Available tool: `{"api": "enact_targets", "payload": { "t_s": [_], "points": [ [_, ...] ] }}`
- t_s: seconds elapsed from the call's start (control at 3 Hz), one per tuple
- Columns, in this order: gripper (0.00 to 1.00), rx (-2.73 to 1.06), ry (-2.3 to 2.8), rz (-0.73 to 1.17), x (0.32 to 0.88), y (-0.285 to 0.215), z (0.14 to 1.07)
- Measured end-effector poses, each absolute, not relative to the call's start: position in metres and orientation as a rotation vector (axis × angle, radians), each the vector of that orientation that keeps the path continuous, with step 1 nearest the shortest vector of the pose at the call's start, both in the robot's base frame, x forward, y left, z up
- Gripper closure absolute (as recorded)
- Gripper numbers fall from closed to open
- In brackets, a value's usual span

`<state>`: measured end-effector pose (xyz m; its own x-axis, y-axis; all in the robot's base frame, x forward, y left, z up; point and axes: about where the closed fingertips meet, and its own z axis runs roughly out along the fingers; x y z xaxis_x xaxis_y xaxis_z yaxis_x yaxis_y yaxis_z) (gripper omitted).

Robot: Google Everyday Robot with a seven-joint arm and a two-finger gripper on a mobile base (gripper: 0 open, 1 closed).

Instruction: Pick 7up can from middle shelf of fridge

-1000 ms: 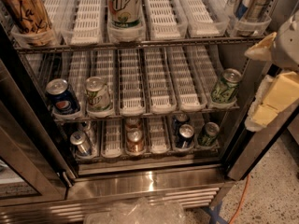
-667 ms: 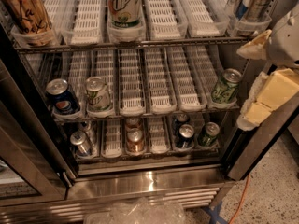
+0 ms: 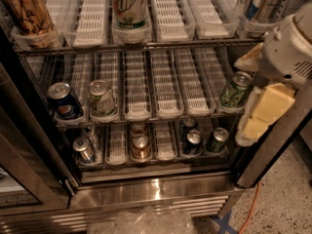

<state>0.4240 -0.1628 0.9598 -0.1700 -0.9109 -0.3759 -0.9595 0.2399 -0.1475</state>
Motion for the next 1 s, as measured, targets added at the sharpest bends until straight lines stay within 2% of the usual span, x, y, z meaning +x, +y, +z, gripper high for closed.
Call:
{"api": "enact_targets", "payload": {
  "t_s": [0.33, 1.0],
  "points": [
    [0.00, -1.780, 2.128, 0.285, 0.4151, -0.1429, 0.9146],
    [0.00, -1.767, 2.080, 0.399, 0.4132, -0.1438, 0.9126]
  ]
}}
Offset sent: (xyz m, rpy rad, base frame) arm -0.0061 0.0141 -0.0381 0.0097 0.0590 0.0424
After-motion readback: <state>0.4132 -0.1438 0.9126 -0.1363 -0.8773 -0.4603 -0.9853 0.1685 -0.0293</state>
